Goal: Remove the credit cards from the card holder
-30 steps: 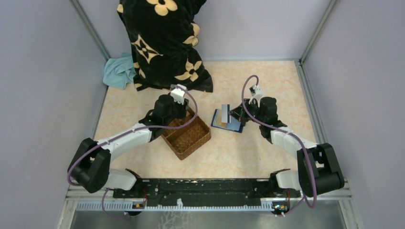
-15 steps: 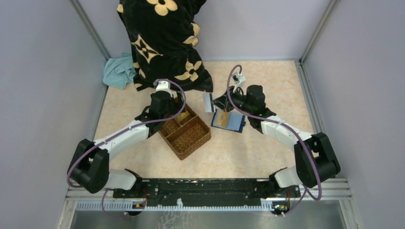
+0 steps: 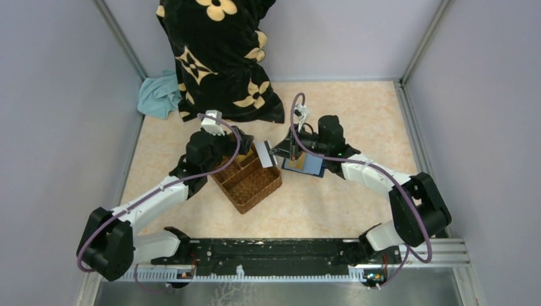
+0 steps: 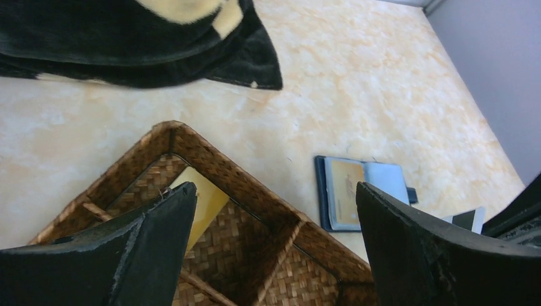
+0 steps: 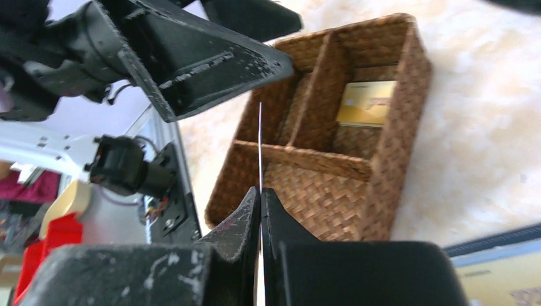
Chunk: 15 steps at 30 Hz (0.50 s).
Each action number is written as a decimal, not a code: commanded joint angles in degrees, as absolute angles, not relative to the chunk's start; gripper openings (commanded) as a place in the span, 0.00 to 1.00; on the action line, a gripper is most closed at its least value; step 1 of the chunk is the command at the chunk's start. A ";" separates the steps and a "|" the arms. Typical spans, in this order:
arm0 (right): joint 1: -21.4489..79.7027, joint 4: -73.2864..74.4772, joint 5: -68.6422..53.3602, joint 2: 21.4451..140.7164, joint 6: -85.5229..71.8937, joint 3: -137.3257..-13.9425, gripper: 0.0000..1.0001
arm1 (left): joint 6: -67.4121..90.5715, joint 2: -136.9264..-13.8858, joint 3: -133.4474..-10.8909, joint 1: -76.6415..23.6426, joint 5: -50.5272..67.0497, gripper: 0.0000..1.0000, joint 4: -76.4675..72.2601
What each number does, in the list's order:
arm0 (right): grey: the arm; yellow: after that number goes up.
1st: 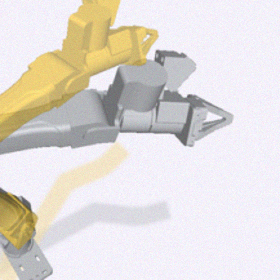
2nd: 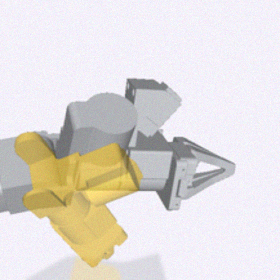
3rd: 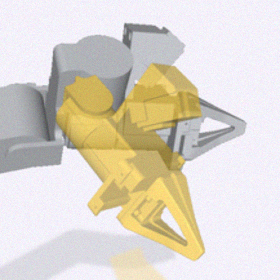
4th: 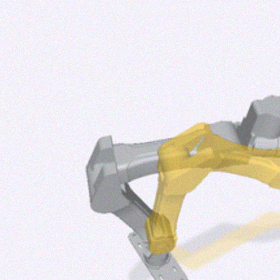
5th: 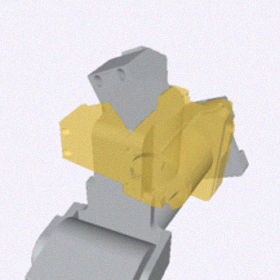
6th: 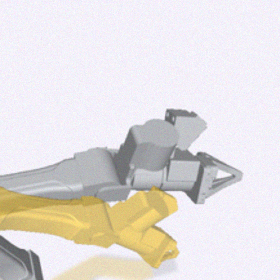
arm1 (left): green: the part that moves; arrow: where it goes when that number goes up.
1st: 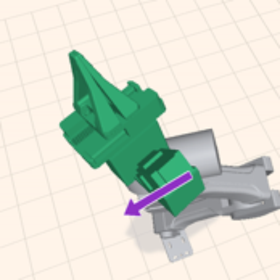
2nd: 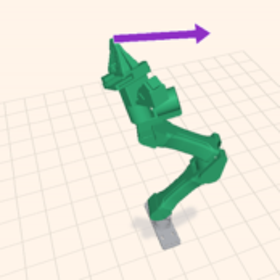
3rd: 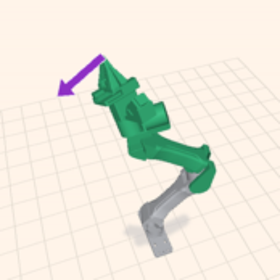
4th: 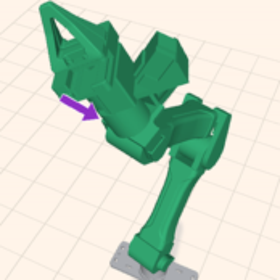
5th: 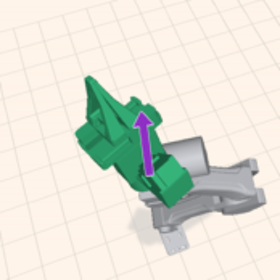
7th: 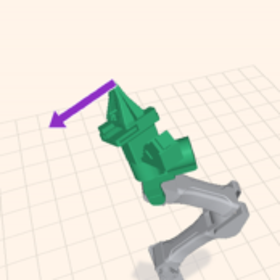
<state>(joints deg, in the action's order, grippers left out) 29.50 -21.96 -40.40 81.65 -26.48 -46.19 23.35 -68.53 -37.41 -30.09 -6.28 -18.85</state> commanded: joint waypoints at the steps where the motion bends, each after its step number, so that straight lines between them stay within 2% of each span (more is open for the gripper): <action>1: 30.04 -28.34 -50.72 80.70 -25.78 -45.81 0.00 | 22.43 -64.26 -34.29 -29.67 0.95 1.00 -26.01; 10: 30.09 -24.77 -58.69 83.98 -21.78 -47.00 0.00 | 20.35 -63.92 -32.81 -29.47 21.66 1.00 -34.21; 15: 30.15 -26.93 -59.97 84.27 -22.89 -46.76 0.00 | 19.53 -64.40 -32.77 -29.53 27.09 0.99 -34.46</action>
